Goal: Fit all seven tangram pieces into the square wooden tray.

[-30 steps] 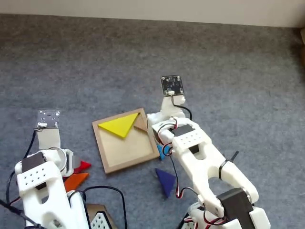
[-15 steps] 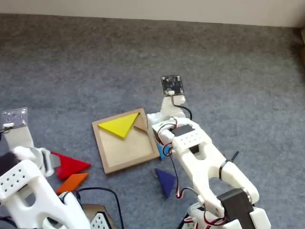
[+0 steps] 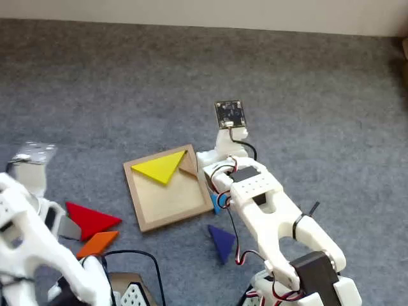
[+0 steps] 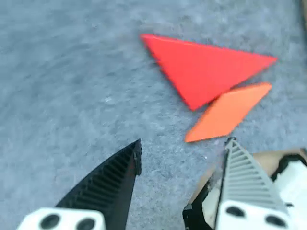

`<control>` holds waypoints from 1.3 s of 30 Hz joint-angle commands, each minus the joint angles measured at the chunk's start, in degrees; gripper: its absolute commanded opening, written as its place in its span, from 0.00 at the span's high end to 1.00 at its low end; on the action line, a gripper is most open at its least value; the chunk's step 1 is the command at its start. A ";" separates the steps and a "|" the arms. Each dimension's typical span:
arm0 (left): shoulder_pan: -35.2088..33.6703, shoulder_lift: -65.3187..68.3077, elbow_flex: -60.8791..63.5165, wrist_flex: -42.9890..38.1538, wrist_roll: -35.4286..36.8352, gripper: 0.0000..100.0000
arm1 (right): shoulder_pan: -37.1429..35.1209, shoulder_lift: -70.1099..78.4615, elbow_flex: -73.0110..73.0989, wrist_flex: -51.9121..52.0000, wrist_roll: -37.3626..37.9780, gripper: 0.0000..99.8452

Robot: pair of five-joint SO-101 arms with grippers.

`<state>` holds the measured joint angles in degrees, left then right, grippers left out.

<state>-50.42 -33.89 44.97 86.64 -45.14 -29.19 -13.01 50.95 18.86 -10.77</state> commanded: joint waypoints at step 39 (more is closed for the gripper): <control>21.05 9.10 8.04 -26.81 24.62 0.72 | 0.48 -2.51 0.57 -0.66 0.70 0.97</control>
<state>-28.44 -24.75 57.98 58.86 -24.04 -29.19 -13.10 51.65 18.95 -10.77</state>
